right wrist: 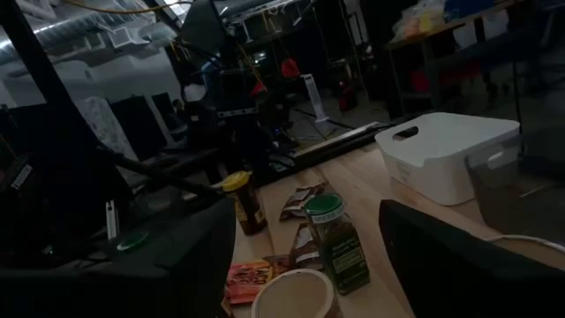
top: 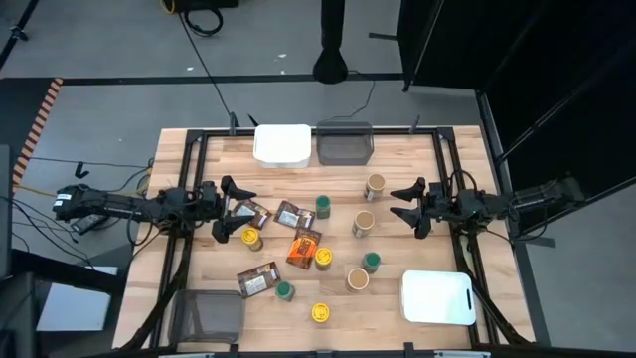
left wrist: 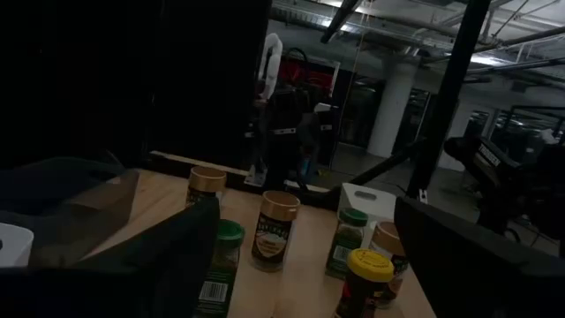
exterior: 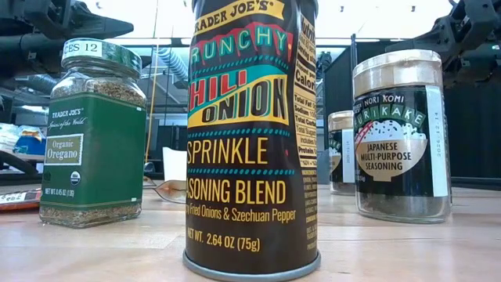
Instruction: Sort spices by type
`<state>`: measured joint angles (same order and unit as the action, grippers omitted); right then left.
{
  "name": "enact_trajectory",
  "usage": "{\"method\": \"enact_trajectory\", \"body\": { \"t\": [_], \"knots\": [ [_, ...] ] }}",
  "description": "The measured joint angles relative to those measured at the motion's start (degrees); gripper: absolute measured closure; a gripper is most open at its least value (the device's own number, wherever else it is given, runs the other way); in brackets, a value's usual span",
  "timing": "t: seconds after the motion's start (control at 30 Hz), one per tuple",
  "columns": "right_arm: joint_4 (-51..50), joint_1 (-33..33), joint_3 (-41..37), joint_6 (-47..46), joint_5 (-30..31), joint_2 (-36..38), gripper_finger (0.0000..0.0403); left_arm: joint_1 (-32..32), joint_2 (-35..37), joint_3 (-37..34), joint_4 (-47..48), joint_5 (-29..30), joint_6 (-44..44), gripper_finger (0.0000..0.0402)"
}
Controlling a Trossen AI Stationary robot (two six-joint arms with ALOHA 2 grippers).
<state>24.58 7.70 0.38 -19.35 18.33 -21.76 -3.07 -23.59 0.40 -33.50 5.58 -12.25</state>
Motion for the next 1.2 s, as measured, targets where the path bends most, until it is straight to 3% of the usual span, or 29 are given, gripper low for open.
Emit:
{"method": "enact_trajectory", "body": {
  "t": [0.47, 0.6, 1.0, 1.2],
  "knots": [
    [0.01, -0.01, 0.0, 0.0, 0.0, 0.02, 0.0116, 0.0, -0.02, 0.02, -0.1, 0.0, 0.0, 0.0055],
    [0.0, 0.0, 0.0, 0.0, 0.0, 0.0, 0.0116, -0.02, -0.18, 0.01, -3.89, -0.01, -0.41, 0.0055],
    [0.02, 0.0, 0.0, 0.0, 0.0, 0.01, 0.0116, -0.04, -0.41, 0.01, -12.31, -2.48, -11.21, 0.0055],
    [0.09, -0.02, 0.0, 0.0, 0.0, 0.0, 0.0116, -0.04, -0.4, 0.33, -13.54, 0.17, -12.21, 0.0055]
  ]
}}
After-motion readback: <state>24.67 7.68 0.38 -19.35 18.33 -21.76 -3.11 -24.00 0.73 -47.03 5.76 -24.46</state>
